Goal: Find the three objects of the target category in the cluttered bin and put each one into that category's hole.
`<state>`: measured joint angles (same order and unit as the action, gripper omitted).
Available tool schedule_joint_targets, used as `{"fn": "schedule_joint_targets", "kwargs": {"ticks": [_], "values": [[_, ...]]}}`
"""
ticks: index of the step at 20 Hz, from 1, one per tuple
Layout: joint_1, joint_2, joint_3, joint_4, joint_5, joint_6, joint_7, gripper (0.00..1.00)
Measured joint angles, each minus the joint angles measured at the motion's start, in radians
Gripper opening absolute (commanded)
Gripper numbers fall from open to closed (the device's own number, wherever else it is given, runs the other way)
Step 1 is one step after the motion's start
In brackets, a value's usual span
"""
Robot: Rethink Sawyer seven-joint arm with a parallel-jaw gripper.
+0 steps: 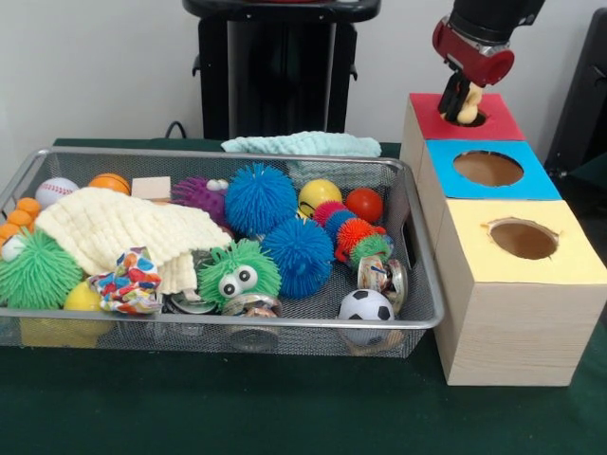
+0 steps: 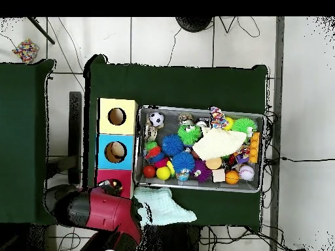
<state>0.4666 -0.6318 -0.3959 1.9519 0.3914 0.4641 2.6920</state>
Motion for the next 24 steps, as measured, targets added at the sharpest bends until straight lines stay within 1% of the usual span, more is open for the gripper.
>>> {"fn": "schedule_joint_targets", "kwargs": {"ticks": [3,4,8,24], "values": [[-0.001,0.000,0.000,0.000,0.001,0.000,0.000,0.00],[-0.001,0.001,0.001,-0.002,0.002,-0.006,0.000,1.00],[-0.005,0.002,0.011,-0.011,0.007,-0.022,0.000,1.00],[-0.024,-0.007,0.027,-0.002,0.017,-0.012,0.000,1.00]]}}
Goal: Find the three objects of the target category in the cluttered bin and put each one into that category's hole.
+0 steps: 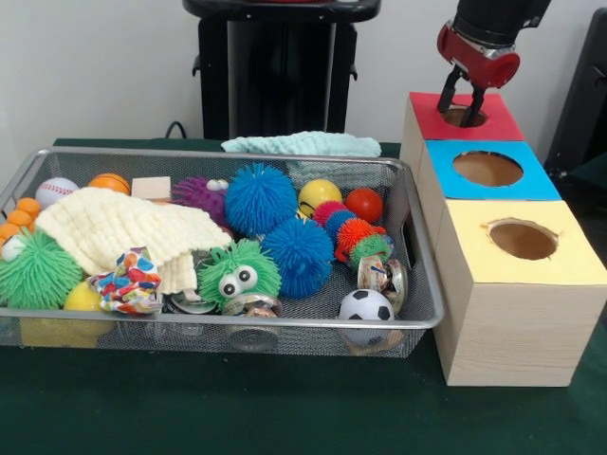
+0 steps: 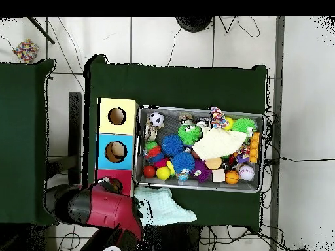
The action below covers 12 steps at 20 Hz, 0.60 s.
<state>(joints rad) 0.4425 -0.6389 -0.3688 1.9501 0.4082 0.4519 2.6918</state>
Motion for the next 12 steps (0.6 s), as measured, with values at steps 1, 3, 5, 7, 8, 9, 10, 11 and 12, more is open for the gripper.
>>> {"fn": "schedule_joint_targets", "kwargs": {"ticks": [1,3,5,7,8,9,10,11,12], "values": [[0.000,0.000,0.000,0.000,0.001,0.001,0.000,1.00],[-0.005,-0.001,0.003,0.000,0.004,0.005,0.000,1.00],[-0.008,-0.001,0.004,-0.001,0.006,0.012,0.000,1.00],[-0.010,0.001,0.004,-0.007,0.005,0.026,0.000,1.00],[-0.011,0.001,0.004,-0.009,0.005,0.032,0.000,1.00],[-0.012,0.002,0.004,-0.011,0.005,0.037,0.000,1.00],[-0.013,0.002,0.003,-0.020,0.005,0.059,0.000,1.00],[-0.013,0.002,0.002,-0.023,0.005,0.066,0.000,1.00],[-0.013,0.002,0.000,-0.027,0.005,0.078,0.000,1.00]]}}
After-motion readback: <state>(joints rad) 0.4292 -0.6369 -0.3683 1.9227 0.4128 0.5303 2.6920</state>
